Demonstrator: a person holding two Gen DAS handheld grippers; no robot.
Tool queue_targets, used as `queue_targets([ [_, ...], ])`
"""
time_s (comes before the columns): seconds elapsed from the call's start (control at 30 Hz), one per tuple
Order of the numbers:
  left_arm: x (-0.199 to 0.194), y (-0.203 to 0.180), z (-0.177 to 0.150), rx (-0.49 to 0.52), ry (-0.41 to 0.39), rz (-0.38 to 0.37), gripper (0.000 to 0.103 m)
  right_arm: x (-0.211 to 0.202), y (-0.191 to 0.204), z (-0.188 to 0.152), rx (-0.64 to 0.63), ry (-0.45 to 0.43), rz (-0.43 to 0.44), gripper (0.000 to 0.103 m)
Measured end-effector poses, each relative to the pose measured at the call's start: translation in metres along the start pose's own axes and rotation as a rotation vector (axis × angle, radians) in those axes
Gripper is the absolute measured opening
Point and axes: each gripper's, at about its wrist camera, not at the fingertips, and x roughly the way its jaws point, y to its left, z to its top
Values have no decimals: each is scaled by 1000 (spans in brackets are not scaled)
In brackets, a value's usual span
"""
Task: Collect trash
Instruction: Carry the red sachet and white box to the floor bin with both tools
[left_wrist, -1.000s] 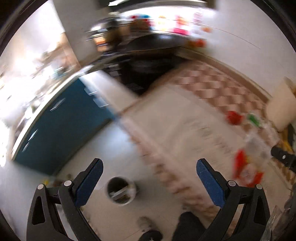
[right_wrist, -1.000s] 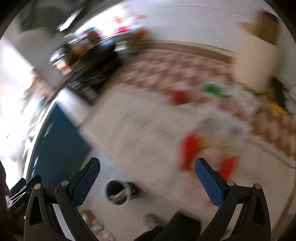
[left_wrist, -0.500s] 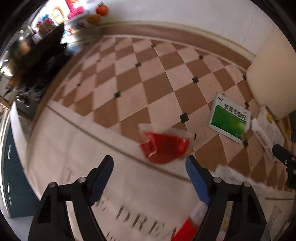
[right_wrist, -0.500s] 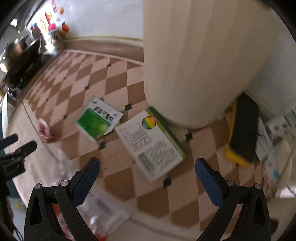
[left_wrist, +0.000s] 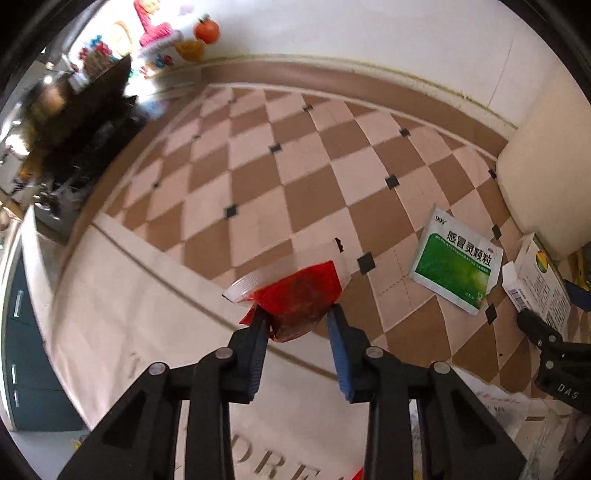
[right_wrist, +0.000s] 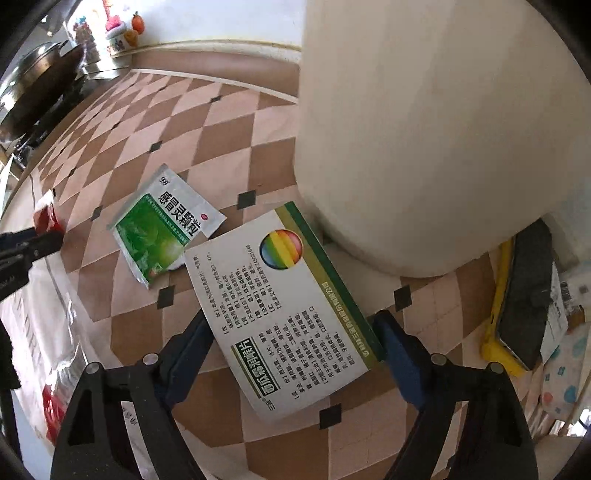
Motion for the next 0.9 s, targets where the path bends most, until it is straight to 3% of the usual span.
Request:
queue_targets([
  [0.23, -54, 20, -15, -70, -87, 37, 28, -42, 15, -6, 14, -68, -28, 87],
  [0.53, -114, 76, -53, -157, -138, 12, 28, -131, 54, -20, 60, -173, 59, 86],
  [0.73, -147, 133, -101, -211, -155, 52, 28, -176, 125, -38, 3, -211, 154, 86],
  [0.9, -164, 204, -164, -307, -136, 94, 28, -198, 212, -61, -86, -211, 229, 86],
])
